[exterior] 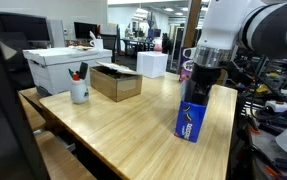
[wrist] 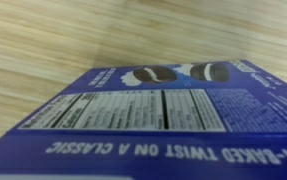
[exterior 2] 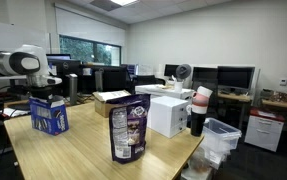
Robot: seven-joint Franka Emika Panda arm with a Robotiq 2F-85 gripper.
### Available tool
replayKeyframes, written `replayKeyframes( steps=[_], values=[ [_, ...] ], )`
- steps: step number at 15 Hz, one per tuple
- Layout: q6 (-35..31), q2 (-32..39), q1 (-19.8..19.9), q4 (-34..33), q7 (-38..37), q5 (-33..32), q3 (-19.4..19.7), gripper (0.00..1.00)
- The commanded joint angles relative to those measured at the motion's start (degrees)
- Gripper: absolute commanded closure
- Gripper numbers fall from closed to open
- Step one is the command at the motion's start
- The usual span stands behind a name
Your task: Remove the blue packet from the blue box and place it on the counter
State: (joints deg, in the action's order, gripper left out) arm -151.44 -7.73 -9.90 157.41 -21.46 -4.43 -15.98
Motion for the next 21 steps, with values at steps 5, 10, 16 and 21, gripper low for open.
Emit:
replayKeyframes(
  steps=[5, 10, 16, 21],
  values=[
    [-2.50, 0.12, -1.40, 1.73, -3.63, 0.51, -1.71, 0.69],
    [2.83, -3.77, -4.32, 0.55, -2.11, 5.00, -2.11, 0.95],
    [9.86, -7.61, -6.55, -1.76, -1.07, 8.05, -2.31, 0.95],
    [14.28, -10.37, -6.46, -4.30, -1.44, 8.38, -2.51, 0.95]
  ],
)
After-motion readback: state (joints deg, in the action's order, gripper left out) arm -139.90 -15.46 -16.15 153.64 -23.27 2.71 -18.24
